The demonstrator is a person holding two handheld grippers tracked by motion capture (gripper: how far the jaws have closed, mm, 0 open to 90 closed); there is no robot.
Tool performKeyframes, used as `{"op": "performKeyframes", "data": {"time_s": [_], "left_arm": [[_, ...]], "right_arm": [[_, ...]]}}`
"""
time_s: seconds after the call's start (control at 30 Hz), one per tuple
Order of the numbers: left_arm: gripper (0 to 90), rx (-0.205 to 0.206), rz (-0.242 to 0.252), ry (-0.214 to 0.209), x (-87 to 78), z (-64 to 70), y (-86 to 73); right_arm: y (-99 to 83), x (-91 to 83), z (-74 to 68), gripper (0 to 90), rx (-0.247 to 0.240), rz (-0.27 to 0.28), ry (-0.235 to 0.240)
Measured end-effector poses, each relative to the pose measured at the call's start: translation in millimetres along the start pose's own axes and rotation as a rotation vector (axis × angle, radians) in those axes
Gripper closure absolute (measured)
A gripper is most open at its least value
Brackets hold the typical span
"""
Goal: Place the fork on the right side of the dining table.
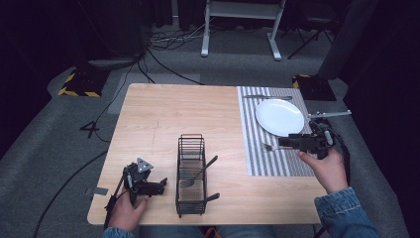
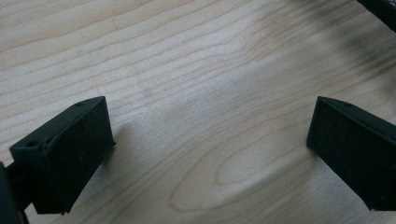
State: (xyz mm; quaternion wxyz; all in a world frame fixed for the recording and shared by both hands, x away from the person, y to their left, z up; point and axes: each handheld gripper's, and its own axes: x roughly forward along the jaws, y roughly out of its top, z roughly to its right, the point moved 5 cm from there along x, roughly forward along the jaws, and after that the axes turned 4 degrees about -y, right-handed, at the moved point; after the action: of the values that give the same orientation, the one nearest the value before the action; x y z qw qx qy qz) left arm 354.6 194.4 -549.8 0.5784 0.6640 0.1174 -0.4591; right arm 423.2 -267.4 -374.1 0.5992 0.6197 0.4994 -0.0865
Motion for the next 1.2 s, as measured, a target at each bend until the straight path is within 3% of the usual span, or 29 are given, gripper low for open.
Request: {"op": "performKeyframes", "data": {"time_s": [0.07,0.17,0.37,0.63,1.03,1.2], "left_arm": [[0.4,0.001,-0.001,0.0,0.0,-0.1,0.0],[0.4,0.0,-0.001,-0.001,0.2,0.0,0.1],[0.4,0.0,-0.002,-0.002,0.4,0.0,0.5],[0.4,-0.002,-0.003,-0.001,0.7,-0.2,1.0],[0.4,-0.002,-0.002,-0.002,0.6,-0.1,0.7],[0.4,-0.001,-0.001,-0.002,0.3,0.1,0.2]], "right_arm": [[-0.6,2.1,-7.0,35.8,-0.021,0.011,-0.005],[-1.7,7.3,-20.0,36.0,-0.103,0.027,-0.077],[-9.3,22.1,-43.1,35.9,-0.133,0.032,-0.022],[-24.6,41.5,-60.9,35.4,-0.145,0.01,0.022],[-61.2,74.2,-72.6,36.0,-0.21,0.022,0.063],[-78.2,86.1,-73.1,35.8,-0.259,0.028,0.031]]}}
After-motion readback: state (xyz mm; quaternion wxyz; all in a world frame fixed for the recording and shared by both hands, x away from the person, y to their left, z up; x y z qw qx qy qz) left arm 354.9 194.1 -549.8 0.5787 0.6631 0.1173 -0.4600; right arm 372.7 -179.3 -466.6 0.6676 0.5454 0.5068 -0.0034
